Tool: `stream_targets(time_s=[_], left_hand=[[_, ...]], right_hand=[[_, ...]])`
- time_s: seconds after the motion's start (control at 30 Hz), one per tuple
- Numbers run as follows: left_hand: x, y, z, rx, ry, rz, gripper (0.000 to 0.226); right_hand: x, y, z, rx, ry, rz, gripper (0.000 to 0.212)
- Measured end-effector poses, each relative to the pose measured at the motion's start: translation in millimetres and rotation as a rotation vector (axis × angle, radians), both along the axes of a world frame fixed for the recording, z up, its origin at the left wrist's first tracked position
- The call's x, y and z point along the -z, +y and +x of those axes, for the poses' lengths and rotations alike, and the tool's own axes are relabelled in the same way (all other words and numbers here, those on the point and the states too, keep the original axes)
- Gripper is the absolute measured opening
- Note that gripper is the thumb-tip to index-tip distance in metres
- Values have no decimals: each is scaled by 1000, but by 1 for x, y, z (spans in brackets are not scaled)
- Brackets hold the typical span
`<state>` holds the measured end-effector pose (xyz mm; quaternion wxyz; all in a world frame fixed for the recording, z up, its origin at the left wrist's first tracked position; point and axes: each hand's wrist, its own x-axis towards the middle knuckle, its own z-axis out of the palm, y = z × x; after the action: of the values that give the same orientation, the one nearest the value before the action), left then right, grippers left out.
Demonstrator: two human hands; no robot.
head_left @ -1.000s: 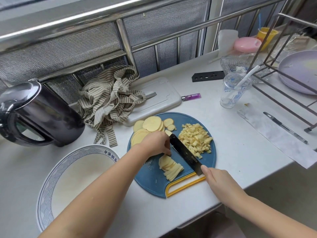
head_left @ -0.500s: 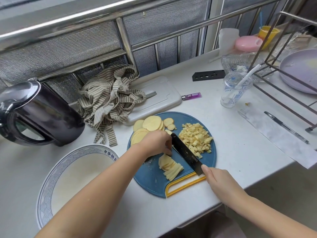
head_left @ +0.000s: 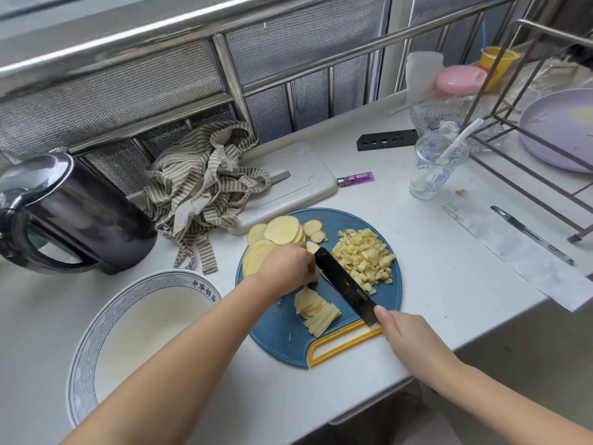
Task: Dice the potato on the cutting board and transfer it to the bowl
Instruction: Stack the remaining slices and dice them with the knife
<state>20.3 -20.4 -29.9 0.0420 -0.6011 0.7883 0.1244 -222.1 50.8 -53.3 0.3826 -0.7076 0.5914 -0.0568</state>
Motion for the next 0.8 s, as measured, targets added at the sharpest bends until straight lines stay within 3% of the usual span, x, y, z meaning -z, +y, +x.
stream_targets(time_s=[0.2, 0.67, 0.8], left_hand=[[4, 2, 5, -144, 60, 69, 24], [2, -3, -10, -100, -165, 76, 16], [-7, -4, -6, -125, -150, 57, 19]], right_hand=[[-1, 0, 1, 2, 0, 7, 50], [-5, 1, 2, 7, 13, 21, 50], [-4, 0, 2, 12, 5, 23, 51]])
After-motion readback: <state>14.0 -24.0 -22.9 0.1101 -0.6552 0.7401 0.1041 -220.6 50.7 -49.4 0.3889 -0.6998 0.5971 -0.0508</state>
